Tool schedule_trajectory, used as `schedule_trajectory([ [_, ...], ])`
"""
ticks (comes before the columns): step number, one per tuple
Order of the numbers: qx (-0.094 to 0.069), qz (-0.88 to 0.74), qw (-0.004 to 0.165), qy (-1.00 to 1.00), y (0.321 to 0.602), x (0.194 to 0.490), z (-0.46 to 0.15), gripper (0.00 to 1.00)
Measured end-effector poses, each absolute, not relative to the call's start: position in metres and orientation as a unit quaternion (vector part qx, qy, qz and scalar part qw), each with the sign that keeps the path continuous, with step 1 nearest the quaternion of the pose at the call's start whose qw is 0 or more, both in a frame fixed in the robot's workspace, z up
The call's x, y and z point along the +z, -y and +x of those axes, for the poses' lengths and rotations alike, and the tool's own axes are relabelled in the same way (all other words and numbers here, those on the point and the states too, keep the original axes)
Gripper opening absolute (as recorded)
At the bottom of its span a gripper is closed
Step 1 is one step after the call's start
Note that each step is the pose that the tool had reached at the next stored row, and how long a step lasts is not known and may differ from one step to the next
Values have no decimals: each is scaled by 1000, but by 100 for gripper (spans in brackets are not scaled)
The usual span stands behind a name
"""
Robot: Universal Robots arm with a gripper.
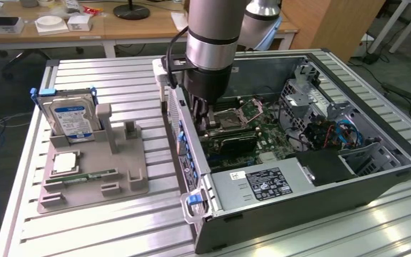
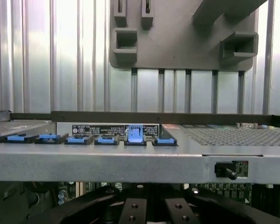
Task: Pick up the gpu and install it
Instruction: 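Press down on the gpu until it lock into place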
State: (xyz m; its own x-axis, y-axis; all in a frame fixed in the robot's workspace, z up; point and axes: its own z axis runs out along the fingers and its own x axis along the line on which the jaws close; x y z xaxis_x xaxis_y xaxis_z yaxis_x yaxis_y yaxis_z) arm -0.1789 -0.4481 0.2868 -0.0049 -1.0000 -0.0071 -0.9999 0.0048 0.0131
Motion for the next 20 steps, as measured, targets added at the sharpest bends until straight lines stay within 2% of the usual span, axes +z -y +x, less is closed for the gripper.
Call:
schedule_trajectory([
  [20, -8, 706, 3, 708, 452, 280, -170, 10],
])
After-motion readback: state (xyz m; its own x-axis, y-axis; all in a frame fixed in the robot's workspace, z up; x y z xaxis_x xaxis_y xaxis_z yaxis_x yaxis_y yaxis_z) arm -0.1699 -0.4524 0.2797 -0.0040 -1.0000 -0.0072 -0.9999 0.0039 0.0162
